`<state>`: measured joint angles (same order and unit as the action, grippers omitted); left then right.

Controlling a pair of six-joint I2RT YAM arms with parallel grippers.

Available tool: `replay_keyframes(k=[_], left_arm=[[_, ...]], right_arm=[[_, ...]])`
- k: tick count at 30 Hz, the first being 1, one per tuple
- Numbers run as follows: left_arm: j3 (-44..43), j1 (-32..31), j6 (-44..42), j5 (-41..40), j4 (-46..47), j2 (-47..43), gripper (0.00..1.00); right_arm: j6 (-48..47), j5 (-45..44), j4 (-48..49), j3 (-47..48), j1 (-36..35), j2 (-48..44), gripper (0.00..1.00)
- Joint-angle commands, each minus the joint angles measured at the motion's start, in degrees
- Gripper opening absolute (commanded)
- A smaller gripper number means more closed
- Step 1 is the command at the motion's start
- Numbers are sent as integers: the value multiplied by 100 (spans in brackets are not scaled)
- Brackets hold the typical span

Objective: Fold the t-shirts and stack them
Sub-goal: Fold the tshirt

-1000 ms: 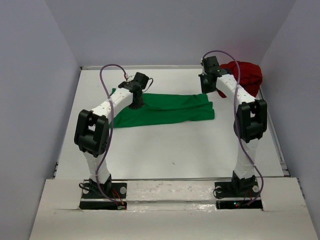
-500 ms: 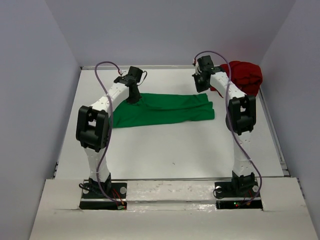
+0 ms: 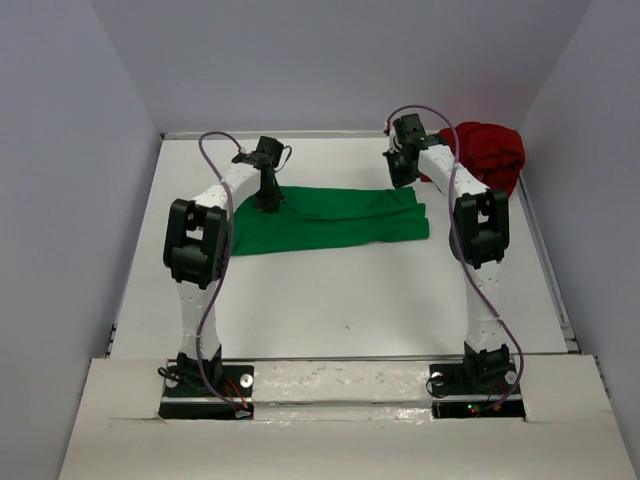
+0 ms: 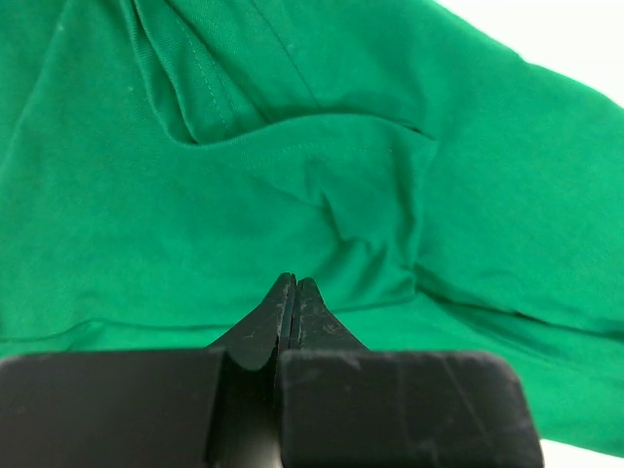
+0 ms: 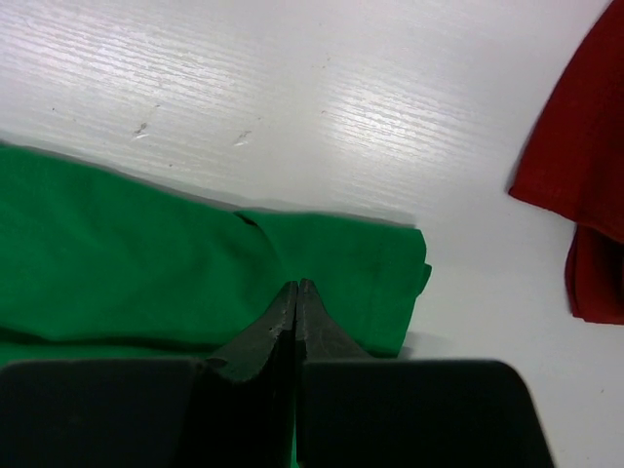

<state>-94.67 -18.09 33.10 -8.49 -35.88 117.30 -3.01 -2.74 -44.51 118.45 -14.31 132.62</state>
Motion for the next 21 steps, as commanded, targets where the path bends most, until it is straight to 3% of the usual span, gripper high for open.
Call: replay_keyframes(k=[1,21], left_arm=[[-315,130,56,357,-95,223,0],[-1008,323,47,497,-437,935,0]], right_arm=[[-25,28,118,108,-20,18,0],[466,-103,48,-226,-20,273,0]])
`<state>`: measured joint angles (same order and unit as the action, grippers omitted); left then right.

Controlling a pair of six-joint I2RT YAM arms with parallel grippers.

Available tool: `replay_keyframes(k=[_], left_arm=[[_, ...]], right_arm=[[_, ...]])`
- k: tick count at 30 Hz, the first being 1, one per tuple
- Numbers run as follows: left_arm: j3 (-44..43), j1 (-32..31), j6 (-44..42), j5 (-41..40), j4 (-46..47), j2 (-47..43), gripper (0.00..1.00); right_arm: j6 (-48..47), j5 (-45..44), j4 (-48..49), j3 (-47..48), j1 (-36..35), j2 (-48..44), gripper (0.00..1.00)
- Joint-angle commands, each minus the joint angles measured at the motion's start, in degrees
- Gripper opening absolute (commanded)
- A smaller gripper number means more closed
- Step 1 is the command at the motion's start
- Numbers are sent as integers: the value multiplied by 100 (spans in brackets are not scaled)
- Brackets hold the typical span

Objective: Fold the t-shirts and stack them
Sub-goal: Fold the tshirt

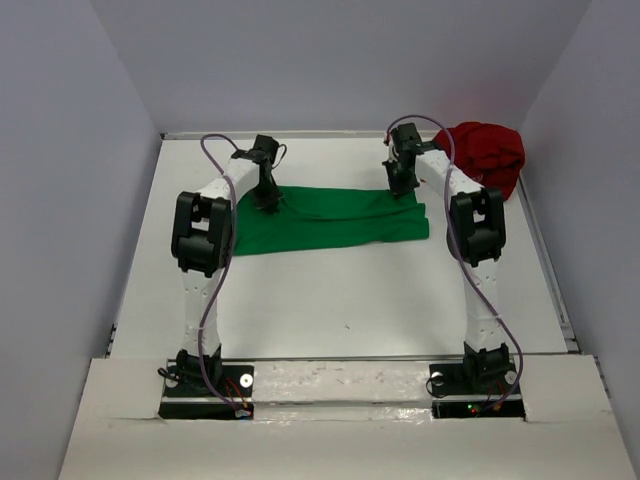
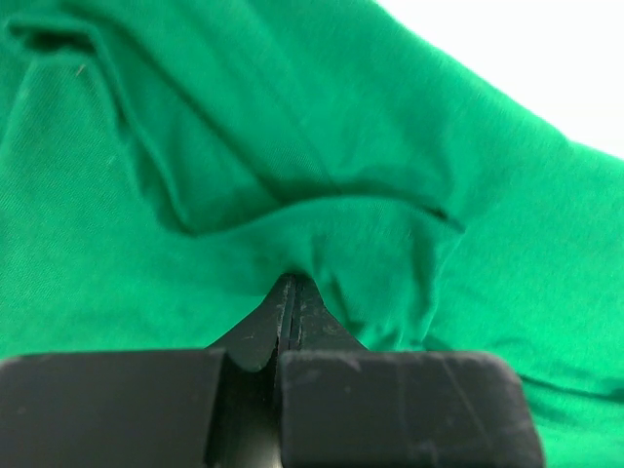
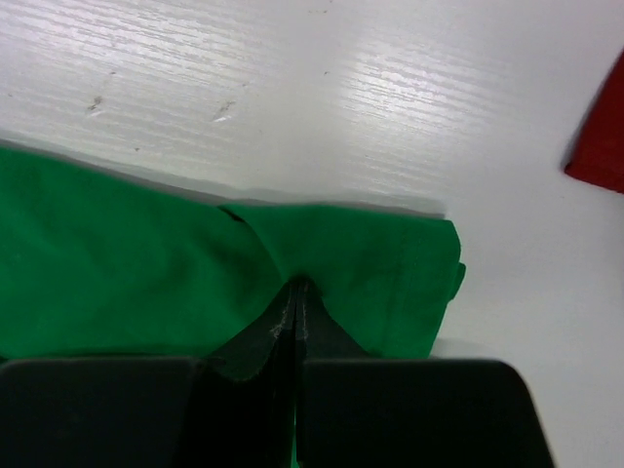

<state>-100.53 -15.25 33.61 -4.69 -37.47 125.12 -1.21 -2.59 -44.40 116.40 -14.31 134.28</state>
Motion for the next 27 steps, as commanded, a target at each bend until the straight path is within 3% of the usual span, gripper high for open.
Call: replay_keyframes(k=[1,10,18,27], left_arm=[[-476,48,-20,143,-295,205,0],[-1117,101,-117,302,-524,715,0],[-2346,294,-354,442,-1051,1559,0],[-3324,338,-697,776,-1280,2113,0]], right_arm=[[340,-145,28,-47,-20,107,0],[824,-514,-25,-591,-20,-182,0],[1334,-1138,-51,-1444,-20,-771,0],[1800,-1024,116,-2717,-230,-1719,0]])
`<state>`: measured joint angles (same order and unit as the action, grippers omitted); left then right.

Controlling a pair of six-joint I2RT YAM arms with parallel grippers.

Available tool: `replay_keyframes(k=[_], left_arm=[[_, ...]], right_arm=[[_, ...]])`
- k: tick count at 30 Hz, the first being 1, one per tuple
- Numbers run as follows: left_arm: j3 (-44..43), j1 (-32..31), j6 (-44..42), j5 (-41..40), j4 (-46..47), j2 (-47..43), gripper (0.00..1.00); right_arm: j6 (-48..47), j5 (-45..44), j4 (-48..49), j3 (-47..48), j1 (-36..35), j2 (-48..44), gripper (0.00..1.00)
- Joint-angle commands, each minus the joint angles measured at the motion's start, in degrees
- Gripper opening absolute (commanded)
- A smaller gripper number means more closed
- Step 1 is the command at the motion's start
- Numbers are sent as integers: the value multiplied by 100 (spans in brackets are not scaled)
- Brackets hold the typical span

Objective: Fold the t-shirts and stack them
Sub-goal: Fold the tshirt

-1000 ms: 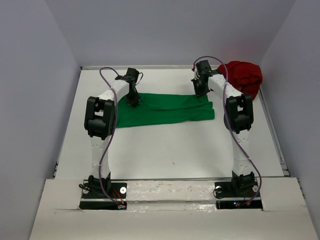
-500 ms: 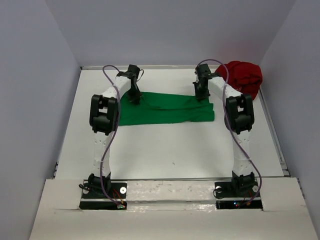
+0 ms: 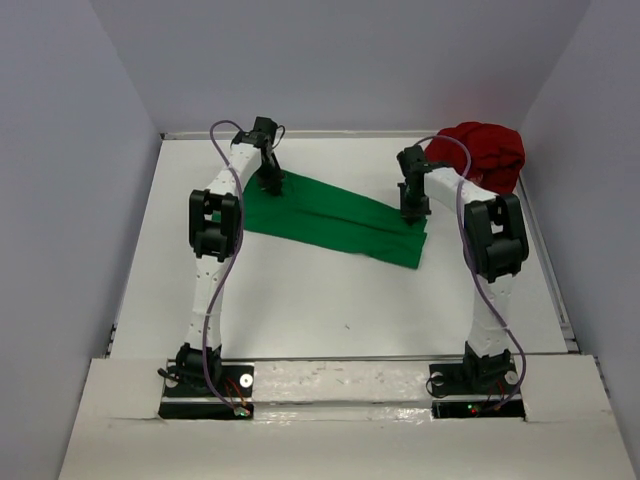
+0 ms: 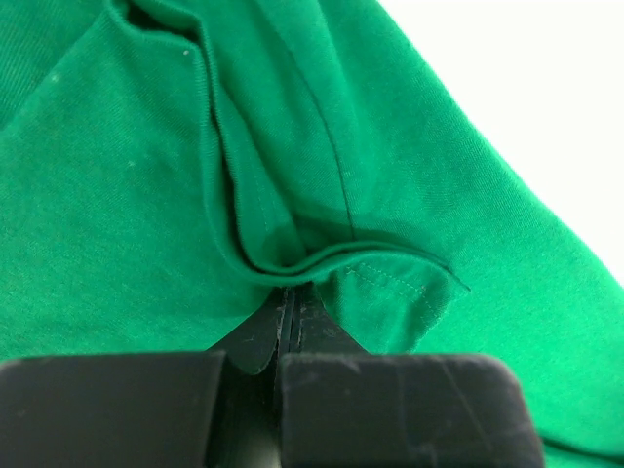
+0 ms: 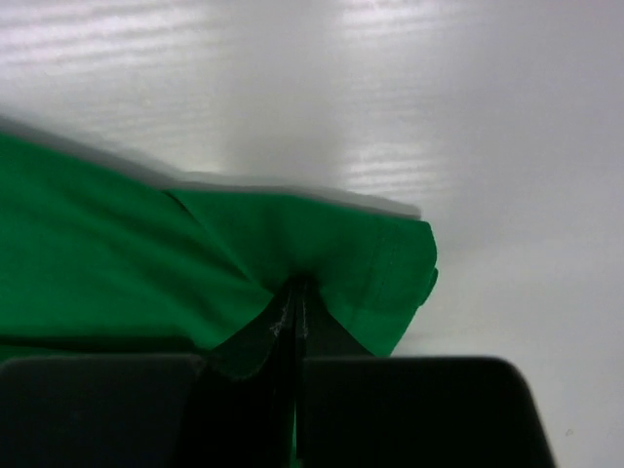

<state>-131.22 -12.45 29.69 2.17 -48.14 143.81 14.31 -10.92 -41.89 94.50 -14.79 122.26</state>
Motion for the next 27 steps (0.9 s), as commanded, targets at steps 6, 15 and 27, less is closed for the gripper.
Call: replay_keyframes(k=[6,15,27], left_arm=[[-395,67,-446,274,-117,341,0],[-431,85,-614,740,77,499,0],[-107,58,-886,434,164,139,0]], right_arm=[[476,-218,-12,-1477,-805,-1335,0],[933,-129,181,-2584,-1693,-1977,0],[926,-1563,-188,-1813,-2037,-1801,0]])
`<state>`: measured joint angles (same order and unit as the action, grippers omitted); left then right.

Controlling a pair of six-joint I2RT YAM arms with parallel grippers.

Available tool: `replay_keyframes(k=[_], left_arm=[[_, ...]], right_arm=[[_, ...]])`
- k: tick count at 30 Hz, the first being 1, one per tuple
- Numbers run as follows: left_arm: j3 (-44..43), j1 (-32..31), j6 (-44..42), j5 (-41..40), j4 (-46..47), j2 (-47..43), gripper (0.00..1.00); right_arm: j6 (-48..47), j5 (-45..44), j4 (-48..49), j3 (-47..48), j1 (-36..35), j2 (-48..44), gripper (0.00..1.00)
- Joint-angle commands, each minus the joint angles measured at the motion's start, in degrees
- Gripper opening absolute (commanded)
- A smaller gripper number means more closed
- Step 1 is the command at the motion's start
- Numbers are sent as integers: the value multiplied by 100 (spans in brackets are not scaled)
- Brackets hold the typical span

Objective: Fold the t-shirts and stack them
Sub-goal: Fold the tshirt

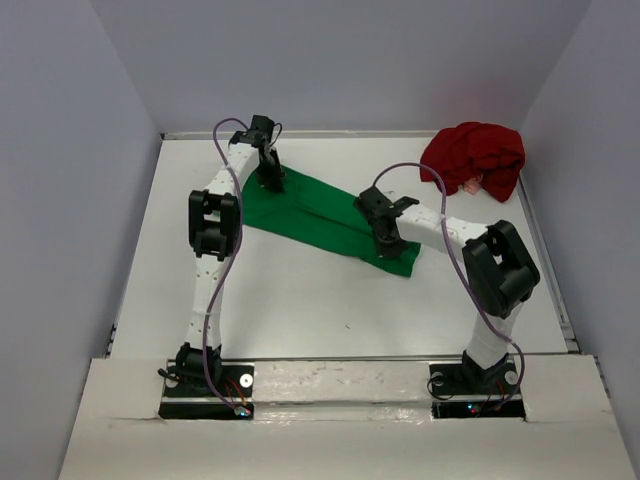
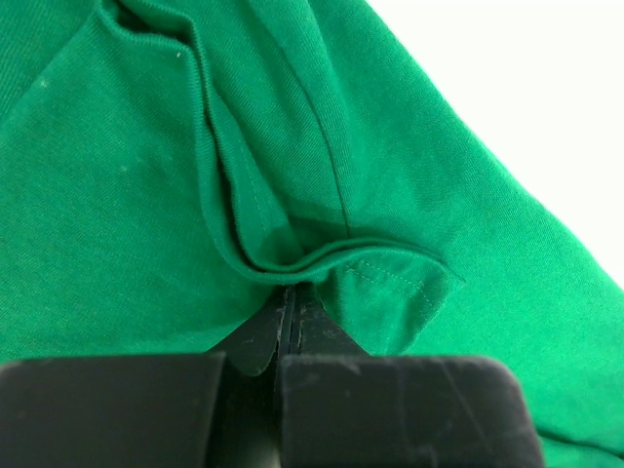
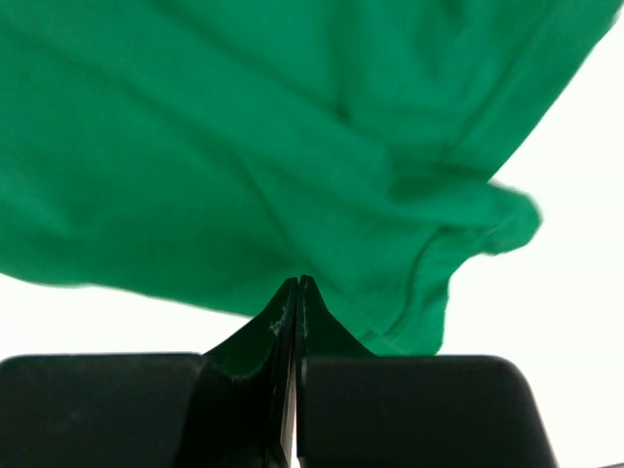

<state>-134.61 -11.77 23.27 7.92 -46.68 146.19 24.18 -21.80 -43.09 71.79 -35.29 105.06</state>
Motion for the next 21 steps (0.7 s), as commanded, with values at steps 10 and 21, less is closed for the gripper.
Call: replay_keyframes(k=[10,21], left_arm=[[549,-53,-86,-309,194,-433,0],[277,-53,-42,-195,79,-187,0]], right_arm=[[-309,-623,-393,1003,13,-398,0],[-450,-992,-245,1109,13,-12,0]])
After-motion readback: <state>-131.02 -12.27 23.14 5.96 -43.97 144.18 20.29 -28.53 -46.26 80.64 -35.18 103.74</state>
